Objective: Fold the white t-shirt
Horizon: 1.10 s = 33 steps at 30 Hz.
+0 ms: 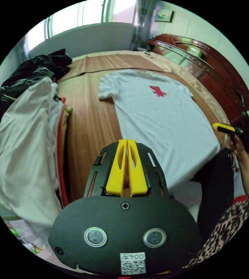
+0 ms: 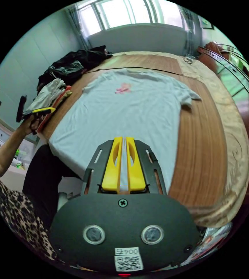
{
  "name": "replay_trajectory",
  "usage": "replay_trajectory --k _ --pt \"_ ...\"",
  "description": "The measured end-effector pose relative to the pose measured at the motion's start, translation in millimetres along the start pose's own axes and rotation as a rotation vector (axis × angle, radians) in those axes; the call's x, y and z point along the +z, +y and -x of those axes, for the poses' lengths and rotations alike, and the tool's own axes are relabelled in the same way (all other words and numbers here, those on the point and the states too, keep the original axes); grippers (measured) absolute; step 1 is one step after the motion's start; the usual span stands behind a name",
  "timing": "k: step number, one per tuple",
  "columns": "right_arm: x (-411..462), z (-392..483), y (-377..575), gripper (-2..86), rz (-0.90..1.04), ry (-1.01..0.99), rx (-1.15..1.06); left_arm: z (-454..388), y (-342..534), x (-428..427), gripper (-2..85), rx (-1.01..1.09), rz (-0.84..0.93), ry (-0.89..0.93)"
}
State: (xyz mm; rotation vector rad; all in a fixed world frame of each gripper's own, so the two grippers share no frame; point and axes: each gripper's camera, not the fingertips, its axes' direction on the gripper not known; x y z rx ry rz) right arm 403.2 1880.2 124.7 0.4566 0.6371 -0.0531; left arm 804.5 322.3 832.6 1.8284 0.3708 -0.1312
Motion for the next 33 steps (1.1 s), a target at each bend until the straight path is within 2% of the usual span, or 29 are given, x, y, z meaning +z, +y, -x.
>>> replay_trajectory --k 5,7,10,15,19,22,25,29,33 --pt "72.8 15.7 -100.5 6.9 -0.004 -0.094 -0.084 65.7 -132.4 67.3 1.7 -0.104 0.015 -0.058" --pt "96.4 12.7 -115.1 9.3 0.008 -0.105 -0.078 77.1 -178.3 98.0 2.0 -0.107 0.038 -0.069" --pt "131.2 3.6 -112.9 11.6 0.018 -0.097 -0.067 69.7 -251.6 155.1 3.2 -0.026 0.075 -0.182" --pt "136.6 -9.5 -113.5 11.4 -0.050 -0.130 -0.094 54.5 -312.4 218.4 6.1 0.065 0.103 -0.279" --pt "153.3 -26.2 -114.4 10.9 -0.016 -0.191 -0.051 43.4 -328.8 275.7 6.7 0.128 0.221 -0.351" --pt "157.5 -36.3 -109.7 10.7 -0.022 -0.235 -0.035 39.2 -329.6 292.3 3.6 0.089 0.178 -0.315" --pt "163.6 -46.2 -104.7 9.0 -0.025 -0.277 -0.016 26.7 -323.9 298.5 2.4 0.146 0.168 -0.398" --pt "171.1 -56.9 -98.3 8.2 -0.037 -0.325 0.007 54.1 -314.3 275.8 1.9 -0.017 0.095 -0.541" --pt "179.2 -54.2 -94.8 8.2 -0.031 -0.324 -0.010 93.4 -297.6 275.2 3.1 -0.109 0.175 -0.544"
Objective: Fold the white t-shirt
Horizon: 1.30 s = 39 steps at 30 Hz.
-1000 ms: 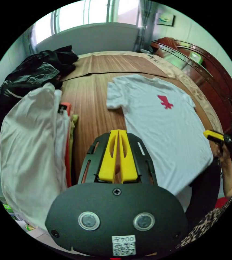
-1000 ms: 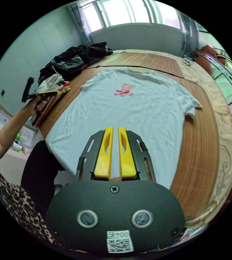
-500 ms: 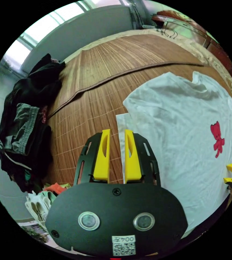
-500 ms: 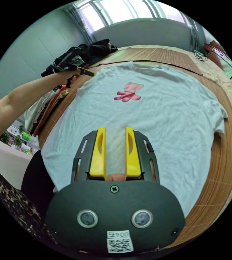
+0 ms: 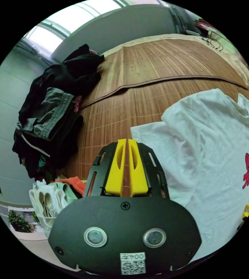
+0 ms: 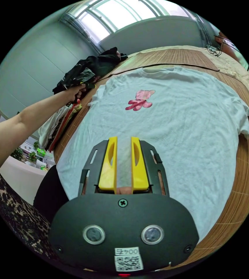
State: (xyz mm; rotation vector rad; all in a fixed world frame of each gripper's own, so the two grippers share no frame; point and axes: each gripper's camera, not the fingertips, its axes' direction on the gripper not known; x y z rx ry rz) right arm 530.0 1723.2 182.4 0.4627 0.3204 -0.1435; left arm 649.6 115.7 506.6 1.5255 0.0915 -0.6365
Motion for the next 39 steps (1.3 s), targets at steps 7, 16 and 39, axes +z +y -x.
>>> replay_trajectory --k 7,16,39 --pt "14.6 -9.8 6.8 8.1 0.006 -0.020 0.005 45.4 67.3 2.5 8.9 -0.116 -0.036 0.400" --pt "32.3 -25.6 17.3 7.5 -0.006 -0.097 0.044 18.8 43.7 13.1 10.4 -0.077 -0.163 0.361" --pt "72.6 -30.1 32.9 6.4 0.001 -0.099 0.053 -73.2 16.4 -81.4 1.6 -0.028 -0.139 0.137"
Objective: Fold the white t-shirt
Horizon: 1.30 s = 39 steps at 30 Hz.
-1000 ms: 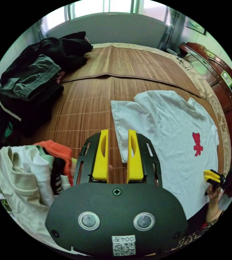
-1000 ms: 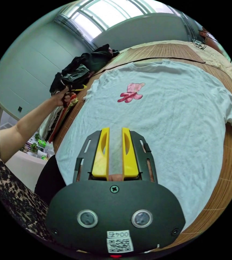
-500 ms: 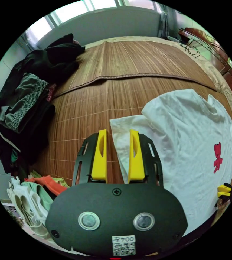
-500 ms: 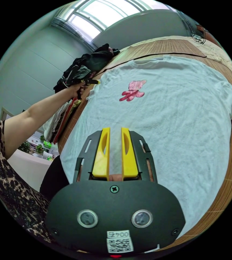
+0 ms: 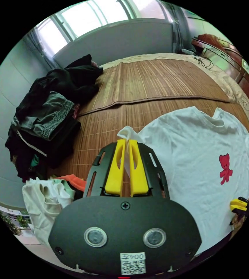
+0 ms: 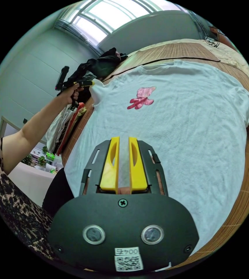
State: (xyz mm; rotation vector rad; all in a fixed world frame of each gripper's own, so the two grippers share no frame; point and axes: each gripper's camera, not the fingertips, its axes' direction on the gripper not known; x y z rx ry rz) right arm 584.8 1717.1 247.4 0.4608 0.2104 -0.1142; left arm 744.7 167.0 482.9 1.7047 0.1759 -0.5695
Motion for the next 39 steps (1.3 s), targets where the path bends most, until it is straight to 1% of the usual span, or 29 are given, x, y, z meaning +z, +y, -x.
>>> replay_trajectory --k 5,7,10,11,12,13,15,18,22,25,27,28,29,30,31,33,34,36,39 --pt "6.6 -0.5 4.5 5.9 -0.005 -0.005 0.002 -67.1 -6.2 -60.4 1.8 0.103 -0.050 -0.051" --pt "8.1 -0.6 6.0 5.8 -0.008 -0.006 0.001 -105.3 -5.5 -79.0 2.2 0.172 -0.072 -0.104" --pt "10.5 -2.6 8.4 5.7 -0.012 -0.012 0.005 -192.6 9.0 -106.5 4.0 0.302 -0.157 -0.226" --pt "11.3 -3.7 9.1 5.7 -0.014 -0.016 0.007 -209.8 12.5 -107.9 4.5 0.332 -0.167 -0.252" --pt "11.6 -4.1 9.5 5.7 -0.015 -0.018 0.008 -244.3 20.4 -108.6 5.9 0.393 -0.190 -0.313" --pt "12.2 -5.1 10.3 5.6 -0.017 -0.021 0.009 -260.6 24.2 -107.7 6.8 0.422 -0.201 -0.342" --pt "12.8 -6.4 11.8 5.5 -0.021 -0.025 0.012 -314.1 33.5 -94.6 12.0 0.516 -0.193 -0.426" --pt "14.3 -8.3 14.3 5.3 -0.026 -0.034 0.015 -352.0 34.2 -81.0 17.8 0.546 -0.141 -0.464" --pt "18.7 -12.2 17.3 5.2 -0.028 -0.046 0.025 -374.7 38.4 -82.7 23.3 0.620 -0.113 -0.514" --pt "23.0 -14.4 19.5 4.9 -0.019 -0.053 0.027 -360.2 47.1 -109.6 22.7 0.609 -0.182 -0.456" --pt "23.9 -15.0 20.6 4.5 -0.019 -0.056 0.023 -308.3 56.0 -140.5 19.6 0.502 -0.282 -0.353" --pt "24.2 -15.5 21.2 4.3 -0.020 -0.057 0.021 -269.3 56.6 -145.6 17.8 0.423 -0.282 -0.280" --pt "24.4 -16.2 22.0 4.1 -0.022 -0.056 0.021 -247.3 56.6 -146.0 17.0 0.382 -0.276 -0.231" --pt "24.6 -16.6 22.3 4.1 -0.023 -0.056 0.021 -201.7 56.4 -142.1 15.6 0.301 -0.258 -0.110" --pt "25.1 -17.6 23.1 4.1 -0.025 -0.057 0.023 -177.8 56.2 -137.3 15.0 0.258 -0.241 -0.044" --pt "26.6 -19.3 24.3 4.1 -0.024 -0.059 0.026 -85.1 55.5 -106.3 13.3 0.072 -0.164 0.226" --pt "27.9 -20.2 25.1 4.0 -0.024 -0.060 0.028 -48.8 57.0 -89.1 12.8 0.007 -0.140 0.321" --pt "30.7 -21.3 26.0 3.9 -0.019 -0.062 0.028 -13.4 59.3 -68.3 12.4 -0.046 -0.114 0.388" --pt "34.0 -23.8 26.9 3.9 -0.011 -0.064 0.028 7.5 56.7 -52.3 12.2 -0.025 -0.111 0.520"
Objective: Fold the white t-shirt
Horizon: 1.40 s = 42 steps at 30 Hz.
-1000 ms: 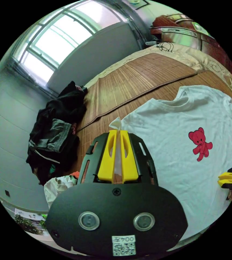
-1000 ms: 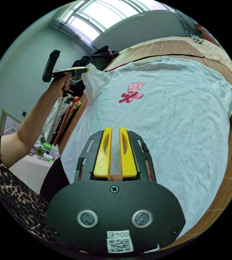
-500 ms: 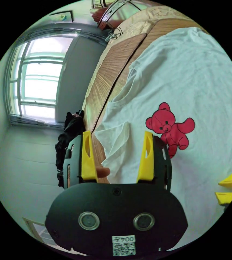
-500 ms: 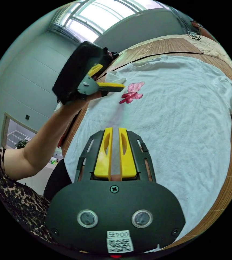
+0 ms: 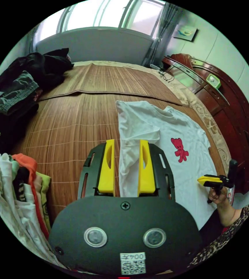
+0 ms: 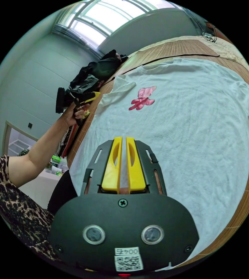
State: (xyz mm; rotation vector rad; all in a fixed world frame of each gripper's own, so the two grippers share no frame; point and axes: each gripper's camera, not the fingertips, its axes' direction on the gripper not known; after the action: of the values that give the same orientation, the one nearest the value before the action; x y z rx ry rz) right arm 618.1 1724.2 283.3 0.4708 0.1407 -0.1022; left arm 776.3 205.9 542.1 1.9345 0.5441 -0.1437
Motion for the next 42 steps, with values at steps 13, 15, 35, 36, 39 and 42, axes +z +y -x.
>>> replay_trajectory --k 13,15,35,36,39,42 --pt "-0.2 -20.9 8.0 0.3 -0.007 -0.035 0.025 -48.7 28.8 -32.3 4.2 0.370 -0.047 -0.041" --pt "-0.7 -23.2 9.1 0.1 -0.007 -0.037 0.027 -79.0 47.2 -41.2 5.1 0.523 -0.023 -0.099" --pt "-10.2 -48.0 18.3 1.8 -0.019 -0.026 0.059 -96.1 -73.5 19.4 0.4 0.340 0.108 -0.476" --pt "-10.6 -49.0 18.4 2.0 -0.020 -0.025 0.062 -77.8 -78.9 32.5 0.4 0.275 0.187 -0.542" --pt "-11.6 -52.0 18.8 2.9 -0.020 -0.031 0.067 -34.7 -89.7 9.8 0.4 0.109 0.120 -0.405" --pt "-11.8 -50.4 19.2 3.2 -0.016 -0.030 0.054 -20.3 -97.6 -32.4 0.3 0.013 0.026 -0.320"
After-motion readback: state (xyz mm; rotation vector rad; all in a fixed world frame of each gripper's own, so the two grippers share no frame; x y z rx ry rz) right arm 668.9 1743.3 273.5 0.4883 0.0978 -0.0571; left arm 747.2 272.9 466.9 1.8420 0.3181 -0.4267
